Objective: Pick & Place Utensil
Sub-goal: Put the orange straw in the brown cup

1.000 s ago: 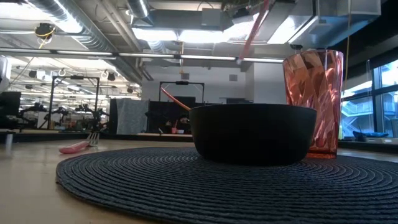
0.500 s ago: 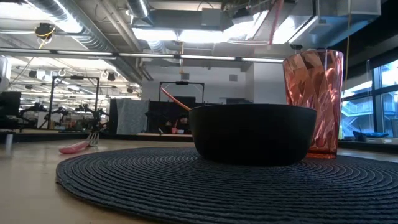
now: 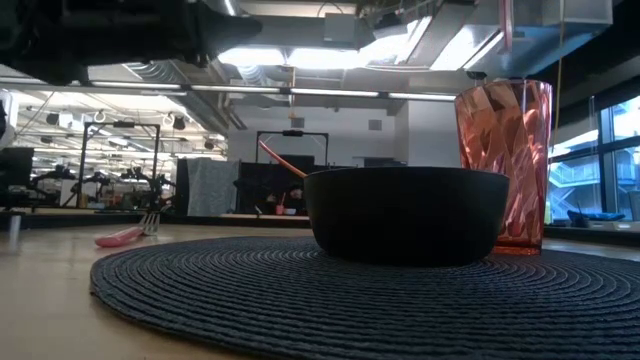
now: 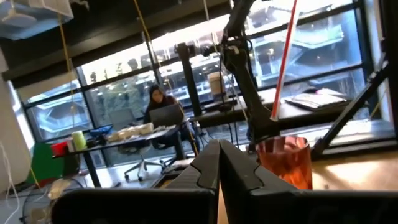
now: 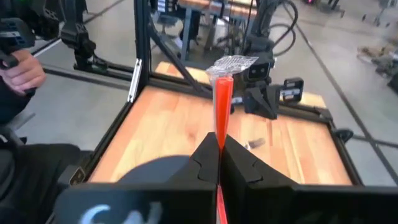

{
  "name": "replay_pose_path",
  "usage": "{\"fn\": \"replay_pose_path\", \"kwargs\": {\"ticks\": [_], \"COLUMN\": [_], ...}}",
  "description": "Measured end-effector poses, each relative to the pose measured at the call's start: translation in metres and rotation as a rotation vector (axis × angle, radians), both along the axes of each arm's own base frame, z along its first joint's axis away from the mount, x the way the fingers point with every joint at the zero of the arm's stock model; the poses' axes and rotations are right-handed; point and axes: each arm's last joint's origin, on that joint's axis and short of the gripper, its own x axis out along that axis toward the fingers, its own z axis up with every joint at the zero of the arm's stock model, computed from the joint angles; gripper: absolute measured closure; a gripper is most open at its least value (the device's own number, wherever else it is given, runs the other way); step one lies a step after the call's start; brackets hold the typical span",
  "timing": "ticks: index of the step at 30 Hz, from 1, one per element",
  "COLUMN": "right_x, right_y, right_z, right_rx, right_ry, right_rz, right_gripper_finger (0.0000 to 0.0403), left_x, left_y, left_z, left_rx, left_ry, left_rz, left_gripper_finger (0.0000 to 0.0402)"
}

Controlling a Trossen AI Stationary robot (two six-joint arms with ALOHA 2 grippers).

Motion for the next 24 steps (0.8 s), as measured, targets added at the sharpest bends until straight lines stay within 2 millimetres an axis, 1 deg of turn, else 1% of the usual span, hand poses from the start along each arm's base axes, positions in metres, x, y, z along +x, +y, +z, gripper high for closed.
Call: {"fn": "replay_pose_path", "kwargs": {"ticks": [3,7,10,16,21,24], "right_x": [0.001,0.006,0.011,0.014,0.011,0.005], "right_y": [0.000,0.004,0.007,0.009,-0.001,-0.008], "right_z": [-0.006,-0.023,-0.034,-0.048,-0.065,-0.083], "right_rx": [0.003,-0.021,-0.021,-0.023,-0.011,-0.002], "right_ry": [0.022,0.058,0.062,0.040,0.013,-0.008], "right_rz": [-0.005,0.002,0.029,0.039,0.009,-0.005], "right_gripper_finger": [0.0400,0.0400,0.0400,0.0400,0.0400,0.0400], "left_x": [0.002,0.002,0.002,0.002,0.002,0.002], "left_y": [0.000,-0.001,-0.001,-0.001,-0.001,-0.001], "left_z": [-0.003,-0.003,-0.003,-0.004,-0.004,-0.004], "left_rx": [0.009,0.012,0.002,0.000,-0.005,-0.011], "left_ry": [0.015,0.015,0.014,0.015,0.014,0.014], "left_rz": [-0.010,-0.030,-0.032,-0.033,-0.035,-0.036], "left_gripper_finger": [0.0397,0.0394,0.0396,0.0400,0.0395,0.0394]}}
